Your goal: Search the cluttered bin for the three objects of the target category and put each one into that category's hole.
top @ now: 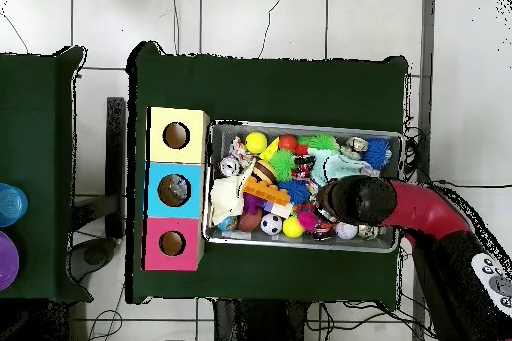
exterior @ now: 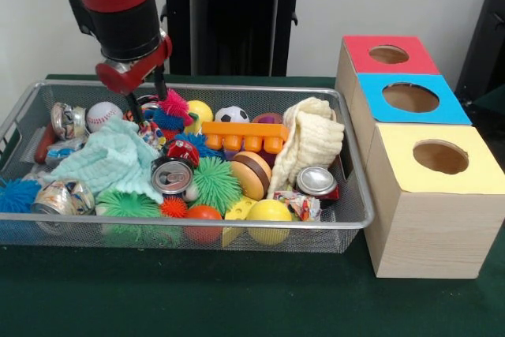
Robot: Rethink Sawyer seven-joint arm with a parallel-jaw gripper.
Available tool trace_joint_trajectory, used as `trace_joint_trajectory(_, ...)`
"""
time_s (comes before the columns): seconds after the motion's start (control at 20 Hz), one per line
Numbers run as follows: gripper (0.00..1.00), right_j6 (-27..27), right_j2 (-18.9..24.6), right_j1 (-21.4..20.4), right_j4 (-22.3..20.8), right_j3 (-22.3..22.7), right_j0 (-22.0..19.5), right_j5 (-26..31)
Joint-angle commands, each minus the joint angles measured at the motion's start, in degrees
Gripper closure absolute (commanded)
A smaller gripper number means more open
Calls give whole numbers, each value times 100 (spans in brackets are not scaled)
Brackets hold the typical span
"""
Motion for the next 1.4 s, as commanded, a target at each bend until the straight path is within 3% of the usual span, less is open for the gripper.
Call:
trace_joint_trajectory(0.05, 0, -259, -201, -139, -362, -942, -47, 1106)
trace_joint_trajectory(0.6, 0, -791, 32, 348, -746, -1669, -278, 1577)
trace_joint_trajectory(1.4, 0, -1804, 552, 1338, -1109, -2521, -604, 1520)
